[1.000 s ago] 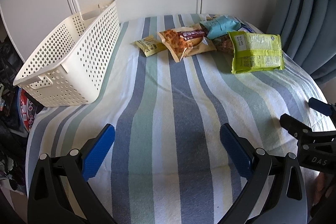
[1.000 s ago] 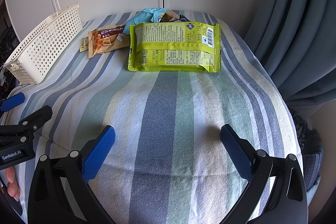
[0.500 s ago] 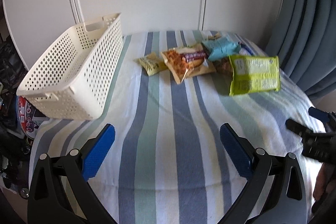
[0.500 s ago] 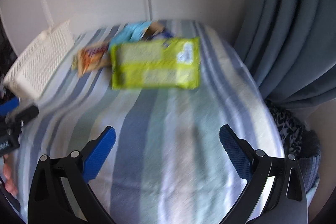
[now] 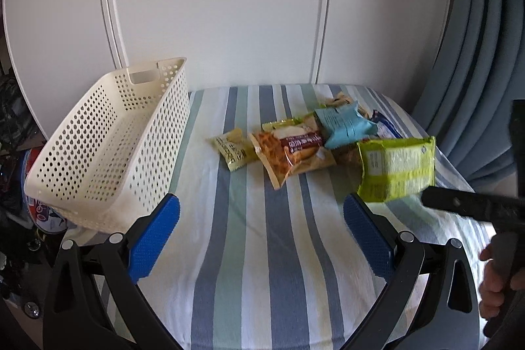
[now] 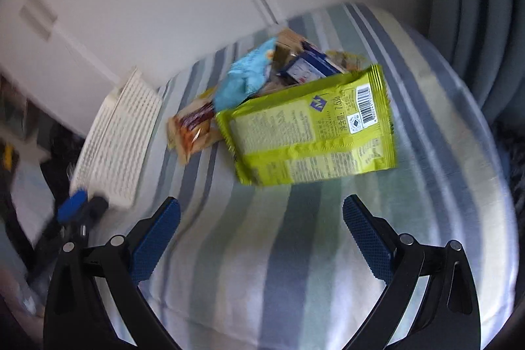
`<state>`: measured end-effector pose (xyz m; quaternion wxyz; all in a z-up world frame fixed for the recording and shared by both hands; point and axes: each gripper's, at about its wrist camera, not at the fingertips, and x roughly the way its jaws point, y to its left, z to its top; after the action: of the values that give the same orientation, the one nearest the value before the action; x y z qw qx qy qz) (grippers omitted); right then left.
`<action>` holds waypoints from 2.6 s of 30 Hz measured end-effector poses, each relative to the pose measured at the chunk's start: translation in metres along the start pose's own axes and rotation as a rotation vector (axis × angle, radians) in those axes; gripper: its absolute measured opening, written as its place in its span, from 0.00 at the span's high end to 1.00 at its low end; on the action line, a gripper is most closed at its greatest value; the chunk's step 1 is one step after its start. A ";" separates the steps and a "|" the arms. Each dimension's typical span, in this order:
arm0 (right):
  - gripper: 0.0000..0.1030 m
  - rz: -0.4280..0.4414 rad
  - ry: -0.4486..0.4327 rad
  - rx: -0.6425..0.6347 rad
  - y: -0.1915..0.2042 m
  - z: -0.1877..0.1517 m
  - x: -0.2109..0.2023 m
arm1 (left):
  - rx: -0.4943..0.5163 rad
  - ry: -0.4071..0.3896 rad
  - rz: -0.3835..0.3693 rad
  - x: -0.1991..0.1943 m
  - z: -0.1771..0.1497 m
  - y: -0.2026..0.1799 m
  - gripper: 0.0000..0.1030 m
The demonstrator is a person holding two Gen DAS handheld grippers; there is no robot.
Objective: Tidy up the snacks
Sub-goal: 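Reach the right tool to the lime-green snack bag and grasp it, then lift the green bag with the right tool while the left tool grasps the light-blue packet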
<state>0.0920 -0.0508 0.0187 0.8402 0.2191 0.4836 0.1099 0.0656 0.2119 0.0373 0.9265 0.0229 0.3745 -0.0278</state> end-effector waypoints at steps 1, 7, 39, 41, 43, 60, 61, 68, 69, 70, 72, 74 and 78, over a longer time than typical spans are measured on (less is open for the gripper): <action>0.05 0.027 0.006 0.059 -0.005 0.008 0.007 | -0.002 -0.001 -0.002 -0.001 0.001 0.002 0.02; 0.05 0.043 -0.016 0.267 -0.018 0.029 0.023 | -0.022 -0.007 -0.002 -0.002 0.006 0.013 0.02; 0.19 -0.116 -0.180 0.362 -0.019 0.042 0.044 | -0.124 -0.034 -0.079 0.005 -0.004 0.033 0.02; 0.22 -0.121 -0.187 0.338 -0.017 0.040 0.041 | -0.130 -0.031 -0.081 0.006 -0.004 0.034 0.02; 0.28 -0.100 -0.195 0.308 -0.017 0.038 0.035 | -0.133 -0.020 -0.081 0.009 -0.004 0.034 0.02; 0.33 -0.071 -0.290 0.111 -0.027 0.040 -0.010 | -0.127 0.161 -0.294 0.093 0.079 -0.048 0.02; 0.33 -0.077 -0.295 0.114 -0.029 0.041 -0.010 | -0.129 0.174 -0.294 0.104 0.085 -0.055 0.02; 0.33 -0.070 -0.289 0.111 -0.032 0.039 -0.004 | -0.176 0.252 -0.292 0.159 0.103 -0.068 0.02; 0.33 -0.070 -0.290 0.113 -0.031 0.038 -0.003 | -0.178 0.259 -0.292 0.165 0.105 -0.069 0.02; 0.33 -0.072 -0.290 0.112 -0.031 0.038 -0.003 | -0.182 0.265 -0.290 0.169 0.106 -0.068 0.02; 0.33 -0.075 -0.292 0.107 -0.030 0.037 -0.002 | -0.198 0.283 -0.295 0.179 0.107 -0.066 0.08; 0.33 -0.081 -0.297 0.101 -0.027 0.036 -0.002 | -0.208 0.311 -0.302 0.187 0.106 -0.063 0.25; 0.33 -0.089 -0.299 0.088 -0.024 0.034 -0.002 | -0.215 0.312 -0.300 0.192 0.101 -0.063 0.32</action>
<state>0.1195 -0.0813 0.0232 0.8965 0.2480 0.3667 0.0171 0.2694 0.1364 -0.0248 0.8401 -0.1276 0.5131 -0.1212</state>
